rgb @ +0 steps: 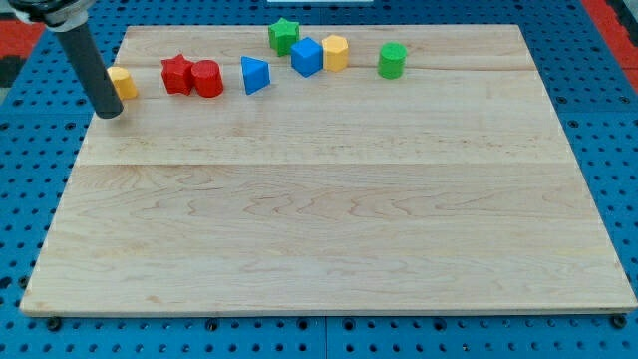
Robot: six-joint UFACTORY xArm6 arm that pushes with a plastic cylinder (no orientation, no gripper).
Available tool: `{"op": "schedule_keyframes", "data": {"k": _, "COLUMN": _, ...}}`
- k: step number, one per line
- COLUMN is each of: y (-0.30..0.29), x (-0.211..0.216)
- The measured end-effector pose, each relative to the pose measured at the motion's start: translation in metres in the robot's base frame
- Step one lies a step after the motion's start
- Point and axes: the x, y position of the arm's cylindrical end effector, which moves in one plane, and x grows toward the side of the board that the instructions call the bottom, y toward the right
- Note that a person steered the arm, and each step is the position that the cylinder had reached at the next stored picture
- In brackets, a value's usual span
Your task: Push the yellow heart to the top left
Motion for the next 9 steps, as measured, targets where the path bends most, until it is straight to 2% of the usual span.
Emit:
{"op": "schedule_keyframes", "data": {"k": 2, "y": -0.038, "x": -0.004}}
{"op": "schedule_keyframes", "data": {"k": 3, "y": -0.040, "x": -0.006}}
{"op": "schedule_keyframes", "data": {"k": 4, "y": -0.038, "x": -0.026}}
{"op": "schedule_keyframes", "data": {"k": 5, "y": -0.006, "x": -0.052}}
{"op": "schedule_keyframes", "data": {"k": 6, "y": 0.057, "x": -0.063}}
{"op": "schedule_keyframes", "data": {"k": 7, "y": 0.063, "x": -0.023}}
{"op": "schedule_keyframes", "data": {"k": 8, "y": 0.111, "x": -0.035}}
{"op": "schedule_keyframes", "data": {"k": 9, "y": 0.076, "x": -0.071}}
